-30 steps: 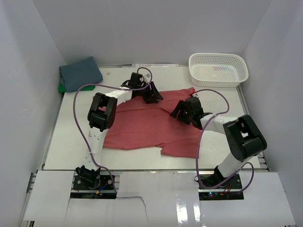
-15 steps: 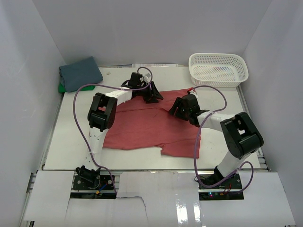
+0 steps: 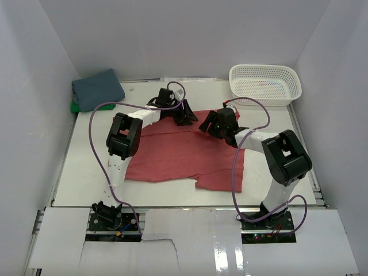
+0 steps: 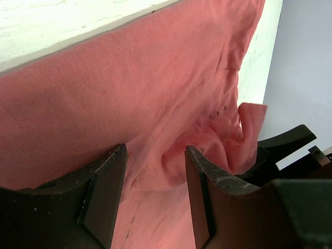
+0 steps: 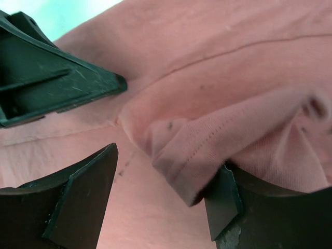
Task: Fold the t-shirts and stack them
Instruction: Fold the flattened tshirt in 1/3 of the way
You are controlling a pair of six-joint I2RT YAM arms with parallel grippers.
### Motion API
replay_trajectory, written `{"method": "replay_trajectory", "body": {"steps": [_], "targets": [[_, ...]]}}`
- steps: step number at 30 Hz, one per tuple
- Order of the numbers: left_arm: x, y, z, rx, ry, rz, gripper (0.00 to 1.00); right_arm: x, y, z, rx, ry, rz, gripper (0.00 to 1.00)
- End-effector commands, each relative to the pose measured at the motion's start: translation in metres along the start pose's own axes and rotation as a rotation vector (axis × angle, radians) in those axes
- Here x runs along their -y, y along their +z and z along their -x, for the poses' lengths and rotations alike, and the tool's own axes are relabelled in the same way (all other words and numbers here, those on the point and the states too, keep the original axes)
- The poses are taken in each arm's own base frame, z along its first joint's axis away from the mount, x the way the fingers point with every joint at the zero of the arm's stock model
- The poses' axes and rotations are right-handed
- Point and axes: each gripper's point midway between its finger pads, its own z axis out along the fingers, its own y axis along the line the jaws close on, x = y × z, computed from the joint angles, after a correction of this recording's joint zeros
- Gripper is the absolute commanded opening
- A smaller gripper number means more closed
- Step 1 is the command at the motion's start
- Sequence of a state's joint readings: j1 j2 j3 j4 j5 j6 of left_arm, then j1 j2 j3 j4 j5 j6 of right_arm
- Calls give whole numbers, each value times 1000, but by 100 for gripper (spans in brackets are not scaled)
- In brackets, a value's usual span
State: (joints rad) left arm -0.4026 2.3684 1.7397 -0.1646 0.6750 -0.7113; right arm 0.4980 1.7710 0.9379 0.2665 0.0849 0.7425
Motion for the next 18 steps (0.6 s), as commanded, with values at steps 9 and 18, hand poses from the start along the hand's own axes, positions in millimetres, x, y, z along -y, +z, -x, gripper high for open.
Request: {"method": "replay_trajectory", "body": {"steps": [9,18], "targets": [[22,-9,6,7,52,-25,60,-35,5,14,-2,116,99,53],[21,-11,3,4,51,-18,59,-34,1,-1,-96,209,103,37]]}}
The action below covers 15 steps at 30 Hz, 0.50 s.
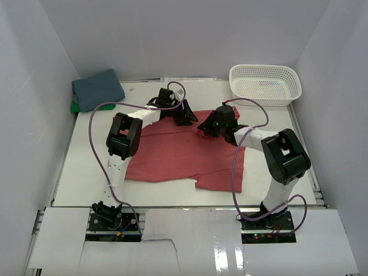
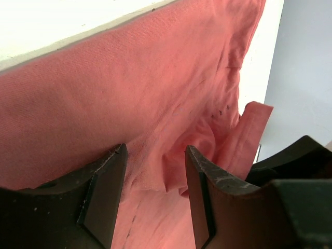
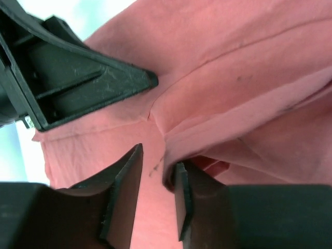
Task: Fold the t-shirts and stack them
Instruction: Fold the flattened tshirt in 1/3 of the way
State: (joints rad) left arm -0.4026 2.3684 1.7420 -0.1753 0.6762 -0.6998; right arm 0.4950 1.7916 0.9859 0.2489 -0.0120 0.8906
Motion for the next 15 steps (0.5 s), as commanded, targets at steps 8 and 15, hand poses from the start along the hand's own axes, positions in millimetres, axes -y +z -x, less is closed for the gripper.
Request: {"method": "replay_trajectory", "body": {"steps": [8,15], "targets": [[22,-14,4,14,51,-13,60,-9,-3,-1,-130,384,109,40],[23,-21,10,30,56,-1,59,-26,-18,-2,-179,510,213,43]]}}
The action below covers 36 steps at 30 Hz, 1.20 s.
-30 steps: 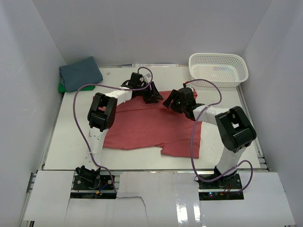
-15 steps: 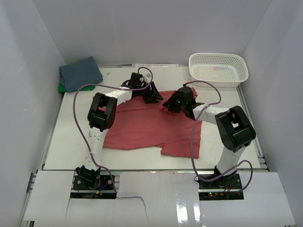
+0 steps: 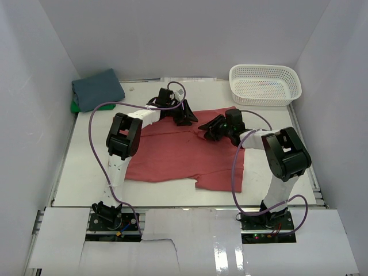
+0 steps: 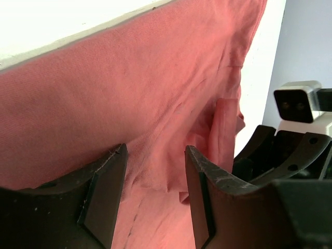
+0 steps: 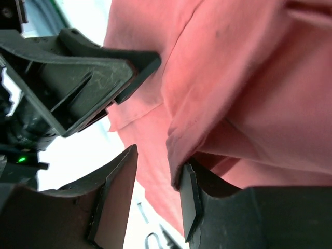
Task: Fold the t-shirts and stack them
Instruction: Fold the flattened tshirt in 1/3 of the way
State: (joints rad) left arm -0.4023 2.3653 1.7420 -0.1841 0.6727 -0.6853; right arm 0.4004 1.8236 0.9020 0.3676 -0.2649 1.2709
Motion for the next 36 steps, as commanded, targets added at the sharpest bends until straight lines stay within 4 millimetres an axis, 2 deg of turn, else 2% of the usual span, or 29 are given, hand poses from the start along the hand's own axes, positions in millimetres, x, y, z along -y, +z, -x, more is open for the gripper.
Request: {"method": "replay_trajectory", "body": {"steps": [1,3,5,7,10,11,12,14,15,17,18,23,24,30,32,33,34,35,36], "targets": [[21,-21,12,33,41,-4,60,-33,-12,-9,-54,77,131,43],[20,-22,11,30,38,-4,59,-44,-19,-17,-79,82,164,43],[20,-22,11,31,37,-3,59,-53,-25,-22,-93,76,190,38],[21,-22,10,31,36,-6,59,-58,-29,-24,-100,78,202,9],[22,-23,11,34,33,-7,60,-68,-38,-29,-123,89,228,8],[23,-23,11,34,32,-9,60,-72,-42,-30,-131,103,241,9],[23,-24,11,34,34,-8,59,-75,-46,-33,-142,118,257,17],[24,-26,12,41,38,-5,60,-81,-56,-35,-149,154,297,27],[24,-26,12,41,38,-5,60,-82,-58,-36,-151,158,300,36],[25,-28,11,41,40,-5,60,-84,-62,-38,-160,138,293,42],[26,-28,11,41,42,-5,60,-84,-64,-41,-171,126,287,48],[26,-29,9,37,42,-5,60,-65,-73,-57,-239,79,197,57],[25,-29,10,38,41,-4,60,-64,-77,-64,-269,39,200,61],[26,-26,12,36,48,-10,60,-62,-110,-88,-373,-71,174,62],[26,-25,13,35,48,-12,60,-68,-119,-84,-348,-231,186,63],[26,-25,14,35,49,-14,60,-45,-120,-79,-329,-248,39,63],[26,-25,15,37,49,-15,60,-72,-125,-59,-249,-358,33,62],[27,-24,15,35,48,-17,60,-66,-124,-45,-199,-513,-20,62],[28,-24,15,36,48,-20,60,-62,-123,-21,-91,-573,-105,62]]}}
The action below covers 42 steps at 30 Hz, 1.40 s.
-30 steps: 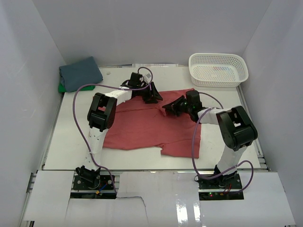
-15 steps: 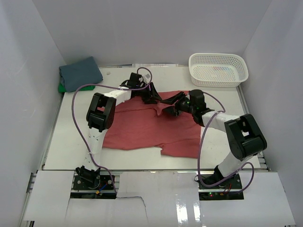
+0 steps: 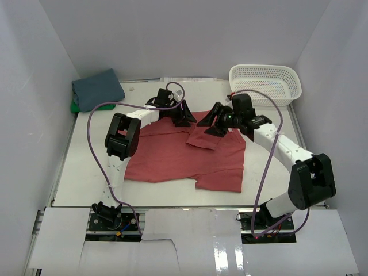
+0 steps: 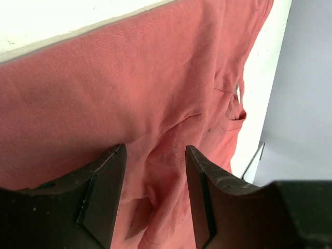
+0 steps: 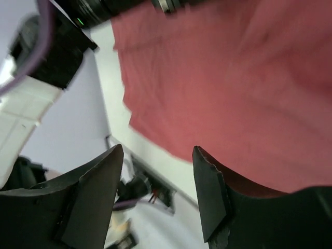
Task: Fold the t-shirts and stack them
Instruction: Fold the flattened tshirt in 1/3 of the way
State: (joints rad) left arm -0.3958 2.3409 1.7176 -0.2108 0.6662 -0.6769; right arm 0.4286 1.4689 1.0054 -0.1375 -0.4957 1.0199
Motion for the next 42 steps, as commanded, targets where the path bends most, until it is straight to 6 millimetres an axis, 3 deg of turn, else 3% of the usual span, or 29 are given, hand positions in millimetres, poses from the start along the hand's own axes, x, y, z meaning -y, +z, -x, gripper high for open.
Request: {"method": "replay_trajectory", "body": {"steps": [1,4,5,7,10,15,21,39,42], "targets": [[33,-18,19,41,60,-46,60,11,-34,47,174,-354,-272,62],[40,-23,21,48,65,-58,60,32,-47,92,336,-498,-463,61],[43,-24,22,52,69,-61,60,43,-55,108,396,-527,-555,70],[49,-29,23,58,78,-68,61,58,-50,126,409,-525,-625,71],[55,-35,24,64,94,-68,61,85,-41,149,407,-503,-722,70],[59,-43,24,70,113,-56,61,128,-24,169,327,-416,-741,63],[59,-44,25,72,122,-51,62,150,-12,177,278,-360,-708,54],[48,-36,21,54,110,-37,62,161,26,175,193,-307,-602,52],[44,-37,22,53,110,-28,62,162,30,175,189,-305,-595,48]]}}
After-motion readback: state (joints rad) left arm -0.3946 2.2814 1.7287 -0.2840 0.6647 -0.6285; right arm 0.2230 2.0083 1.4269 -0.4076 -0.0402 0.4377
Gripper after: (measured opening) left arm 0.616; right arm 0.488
